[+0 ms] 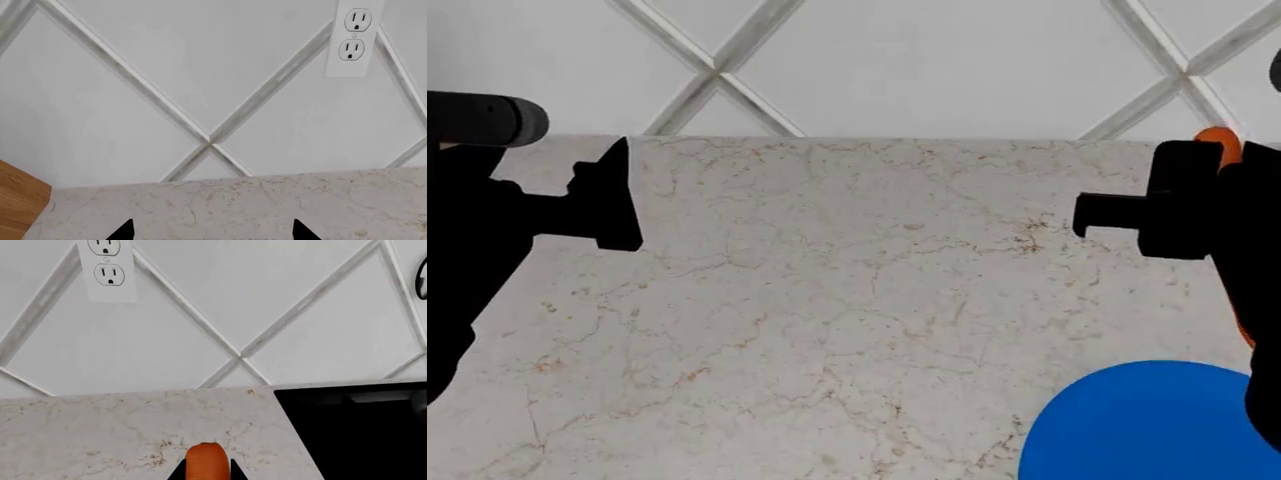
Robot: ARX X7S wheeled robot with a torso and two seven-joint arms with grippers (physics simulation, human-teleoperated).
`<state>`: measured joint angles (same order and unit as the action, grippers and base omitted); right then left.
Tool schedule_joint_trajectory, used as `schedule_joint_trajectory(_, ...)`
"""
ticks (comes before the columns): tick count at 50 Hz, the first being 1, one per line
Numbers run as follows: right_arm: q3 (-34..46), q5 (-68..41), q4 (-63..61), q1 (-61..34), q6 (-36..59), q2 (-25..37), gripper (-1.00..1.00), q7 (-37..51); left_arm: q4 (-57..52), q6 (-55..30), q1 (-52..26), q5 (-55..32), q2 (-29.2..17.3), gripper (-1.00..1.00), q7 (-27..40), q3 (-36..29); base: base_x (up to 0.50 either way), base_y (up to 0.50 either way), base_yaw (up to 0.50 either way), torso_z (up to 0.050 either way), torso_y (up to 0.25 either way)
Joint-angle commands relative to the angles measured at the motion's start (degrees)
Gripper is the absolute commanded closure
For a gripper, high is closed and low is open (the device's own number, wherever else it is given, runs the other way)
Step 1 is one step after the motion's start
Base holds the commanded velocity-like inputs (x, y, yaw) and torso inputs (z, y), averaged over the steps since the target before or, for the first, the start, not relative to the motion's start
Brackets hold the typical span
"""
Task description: Pick the carrot from the plate and place it in the pan.
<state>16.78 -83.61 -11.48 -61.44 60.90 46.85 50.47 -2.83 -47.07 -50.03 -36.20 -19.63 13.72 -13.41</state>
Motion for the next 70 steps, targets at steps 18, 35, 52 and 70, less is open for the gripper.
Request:
schedule_joint_trajectory(18, -0.7, 0.3, -1.2, 1.8, -1.0, 0.7, 1.0, -0.3, 0.1, 0.3, 0.0, -0.2, 0.1, -1.0, 0.4, -0.5, 0.0, -0.26, 0.0, 0.0, 0.0)
schedule_joint_trajectory(35, -0.8, -0.8, -1.8, 1.9, -0.9, 0.9, 1.0, -0.3, 0.7, 1.2, 0.5, -0.3, -0.1, -1.0, 0.2, -0.5, 0.0, -0.48, 0.0, 0.0, 0.0)
schedule_joint_trajectory(52, -0.4, -1.5, -1.6, 0.8, -0.2, 1.0, 1.0, -0.2, 0.9, 1.6, 0.5, -0.5, -0.3, -1.0, 0.2, -0.4, 0.0, -0.5, 0.0, 0.0, 0.001)
schedule_joint_trajectory(70, -0.5, -2.8, -2.2, 0.4, 0.1, 1.4, 1.0, 0.9, 0.5, 1.5, 0.6, -0.9, -0.5, -1.0, 0.6, -0.5, 0.0, -0.5, 0.0, 0.0, 0.0)
